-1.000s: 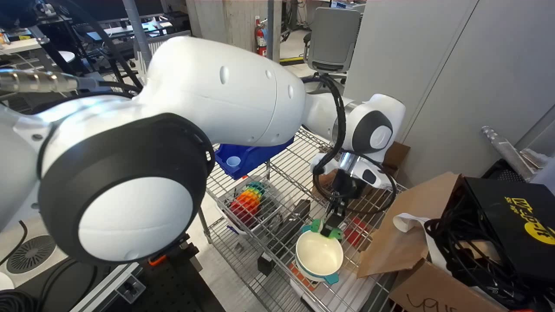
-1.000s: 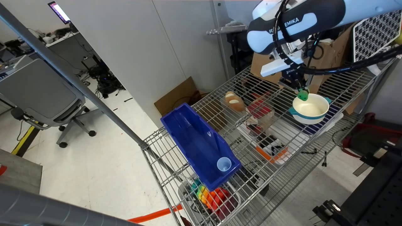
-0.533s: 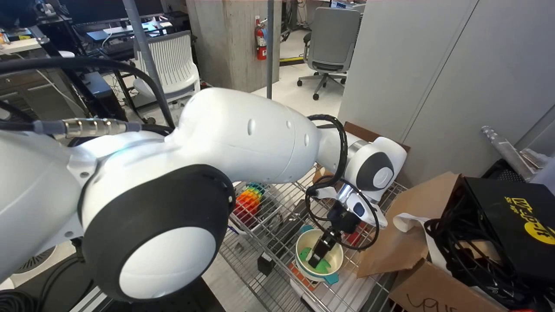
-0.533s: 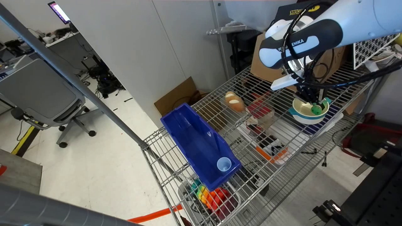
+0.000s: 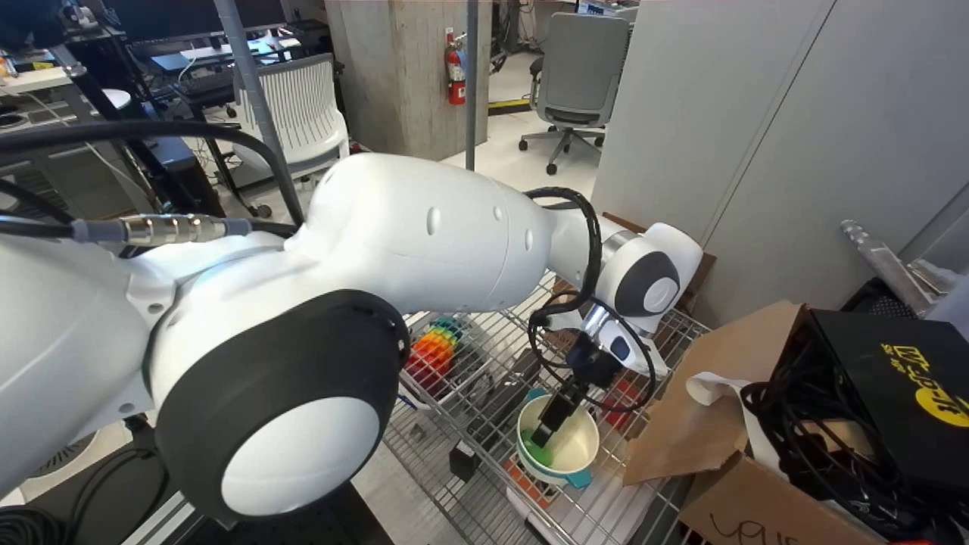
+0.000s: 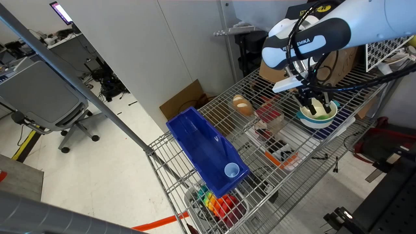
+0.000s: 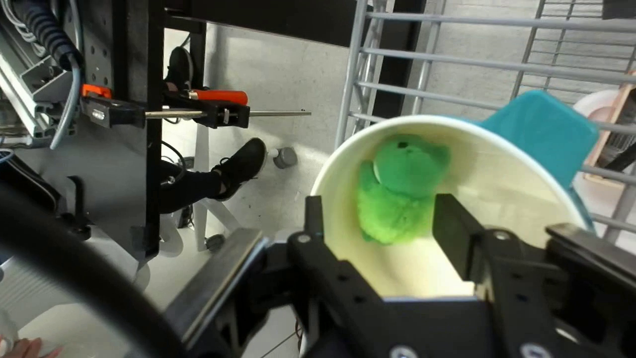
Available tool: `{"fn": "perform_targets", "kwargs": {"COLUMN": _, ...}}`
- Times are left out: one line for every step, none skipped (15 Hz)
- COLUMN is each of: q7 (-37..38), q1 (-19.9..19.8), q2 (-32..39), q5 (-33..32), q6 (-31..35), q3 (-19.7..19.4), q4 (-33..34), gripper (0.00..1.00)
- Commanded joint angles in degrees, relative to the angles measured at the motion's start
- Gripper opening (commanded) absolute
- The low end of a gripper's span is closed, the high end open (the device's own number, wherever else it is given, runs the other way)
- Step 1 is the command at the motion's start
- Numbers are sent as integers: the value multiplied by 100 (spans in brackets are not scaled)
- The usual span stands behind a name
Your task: Pick up the green toy and put it in the white bowl.
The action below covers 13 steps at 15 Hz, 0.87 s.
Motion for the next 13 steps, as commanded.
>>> {"fn": "perform_targets", "kwargs": {"q7": -142, "q1": 154, "q2": -352, "q5": -100, "q6": -15, "q3": -12, "q4": -195, "gripper": 90}}
{"fn": "perform_targets", "kwargs": {"q7": -167, "q1": 197, "q2": -429, "q5": -131, "q6": 16, "q3": -22, "q4": -250, "gripper": 96}}
{"fn": "perform_targets", "kwargs": {"q7": -232, "q1": 269, "q2": -580, "q5": -220, "q6": 70, "q3": -53, "q4": -427, "gripper": 100}}
{"fn": "perform_targets", "kwargs": {"q7": -289, "q1": 313, "q2": -695, "q5": -277, "q6": 89, "q3": -60, "q4": -541, "gripper": 100}}
{"fn": "perform_targets", "kwargs": {"q7": -389, "q1": 355, "q2": -893, "q5": -307, "q6": 498, "q3": -44, "q4": -742, "gripper": 100}}
{"fn": "perform_targets", "kwargs": {"q7": -423, "q1": 389, "q2": -1036, "q5": -334, "q6": 734, "q3": -46, "q4": -864, "gripper": 100}}
{"fn": "perform_targets", "kwargs": {"q7": -456, "q1": 363, "q2": -1154, "q5": -212, "q6": 903, "q3": 28, "q4": -946, "gripper": 100}}
{"fn": "perform_targets", "kwargs": {"q7": -547, "q1": 375, "q2": -1272, "q5": -173, "q6": 1193, "q3": 67, "q4": -1021, "gripper": 100}}
{"fn": "perform_targets", "kwargs": {"q7": -693, "q1": 312, "q2": -1339, "q5": 3, "q6": 1203, "q3": 205, "q4": -943, "gripper": 100}}
{"fn": "perform_targets", "kwargs": {"q7": -457, "q1": 360, "q2": -953, "q5": -158, "q6": 975, "q3": 40, "q4": -598, "gripper": 100}}
{"fn": "perform_targets", "kwargs": {"q7": -520, "q1": 359, "q2": -1058, "q5": -117, "q6": 1037, "q3": 90, "q4": -637, "gripper": 100}}
{"fn": "perform_targets", "kwargs": {"q7": -552, "q1": 359, "q2": -1137, "q5": -98, "q6": 1039, "q3": 122, "q4": -663, "gripper": 100}}
{"fn": "perform_targets", "kwargs": {"q7": -550, "q1": 318, "q2": -1173, "q5": -145, "q6": 1018, "q3": 204, "q4": -659, "gripper": 100}}
